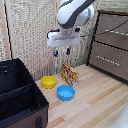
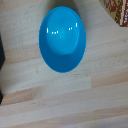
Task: Kindly direct your grabber toward the cereal bar. Delicately grip the cereal bar using your grabber. Transport the clutched cereal bar to the rear part of the organizer. Set the cereal bar down and place it in the rear section of the organizer.
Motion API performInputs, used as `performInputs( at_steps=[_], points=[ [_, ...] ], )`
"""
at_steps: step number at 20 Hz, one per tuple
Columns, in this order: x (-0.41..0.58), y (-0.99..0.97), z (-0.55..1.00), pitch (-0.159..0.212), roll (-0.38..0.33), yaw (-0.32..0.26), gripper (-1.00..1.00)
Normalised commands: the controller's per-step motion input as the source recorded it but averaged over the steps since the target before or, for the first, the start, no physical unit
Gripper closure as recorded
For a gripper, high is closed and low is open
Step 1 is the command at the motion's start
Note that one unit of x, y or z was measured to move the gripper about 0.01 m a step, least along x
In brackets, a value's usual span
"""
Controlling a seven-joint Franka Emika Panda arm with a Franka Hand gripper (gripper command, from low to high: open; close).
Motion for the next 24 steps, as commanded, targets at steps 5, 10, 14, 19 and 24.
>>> performInputs(
  at_steps=[5,10,14,19,24],
  points=[
    [0.218,-0.78,-0.11,-0.003,0.077,-0.036,-1.0],
    [0.24,-0.8,-0.12,0.0,0.079,0.0,-1.0],
    [0.144,-0.49,-0.22,0.014,0.027,0.047,-1.0],
    [0.034,-0.21,-0.32,0.008,-0.006,0.05,-1.0],
    [0.102,-0.19,-0.28,-0.006,-0.003,0.035,-1.0]
  ],
)
